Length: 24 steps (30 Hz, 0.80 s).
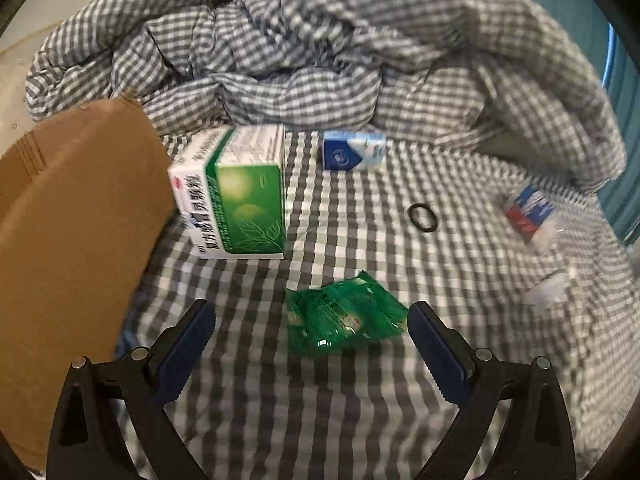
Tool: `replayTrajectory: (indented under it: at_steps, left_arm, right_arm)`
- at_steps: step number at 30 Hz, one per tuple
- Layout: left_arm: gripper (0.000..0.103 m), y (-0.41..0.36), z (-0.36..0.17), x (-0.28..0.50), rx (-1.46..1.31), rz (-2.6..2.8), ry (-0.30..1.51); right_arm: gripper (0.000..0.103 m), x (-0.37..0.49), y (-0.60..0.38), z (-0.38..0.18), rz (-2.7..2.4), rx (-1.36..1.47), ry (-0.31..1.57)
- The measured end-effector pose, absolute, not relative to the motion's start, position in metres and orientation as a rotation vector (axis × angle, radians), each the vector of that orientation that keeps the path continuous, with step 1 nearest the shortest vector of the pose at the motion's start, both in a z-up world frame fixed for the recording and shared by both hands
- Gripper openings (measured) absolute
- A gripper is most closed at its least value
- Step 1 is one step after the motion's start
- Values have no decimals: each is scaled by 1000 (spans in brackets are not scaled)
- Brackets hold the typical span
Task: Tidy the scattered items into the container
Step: 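Move both grippers back over the remaining items, then grasp the green foil packet with the left gripper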
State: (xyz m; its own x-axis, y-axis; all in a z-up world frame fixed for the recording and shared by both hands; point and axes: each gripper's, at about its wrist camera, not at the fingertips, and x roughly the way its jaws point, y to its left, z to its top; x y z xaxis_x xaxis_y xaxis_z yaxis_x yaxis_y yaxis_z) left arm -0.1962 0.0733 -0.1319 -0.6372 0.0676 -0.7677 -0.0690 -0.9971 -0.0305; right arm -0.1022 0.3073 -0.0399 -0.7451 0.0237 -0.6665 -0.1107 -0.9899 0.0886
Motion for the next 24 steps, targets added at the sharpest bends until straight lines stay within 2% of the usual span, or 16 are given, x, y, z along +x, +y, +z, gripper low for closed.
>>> replayTrajectory:
  at_steps: [4,11,16,19,20,21,23,24]
  left_arm:
    - [99,84,-154,-207,-1335,2792,120]
    - [99,96,-187,-232,-1432,2740,141]
    - [102,91,-192,-238,-1417,2727,49]
    - [97,90,-193,-236,-1423,2703,57]
    - [86,90,-192,-234,-1413,2689,59]
    - [62,90,-191,-233,-1398,2680,61]
    - [33,91,-185,-227,-1358,2669,106]
    - [30,91,-184,-226,-1360,2658,115]
  right_arm:
    - [84,-107,322,-59,2826,-1132,223]
    - [84,-116,328,-82,2789,-1189,237]
    - [84,-117,331,-89,2778,-1207,235]
    - [84,-117,334,-90,2775,-1208,248]
    - [84,-116,334,-90,2775,-1207,249]
    - [84,-115,335,-89,2774,-1204,248]
    - [84,-115,336,-88,2773,-1196,251]
    - [84,-114,337,-88,2773,-1192,258]
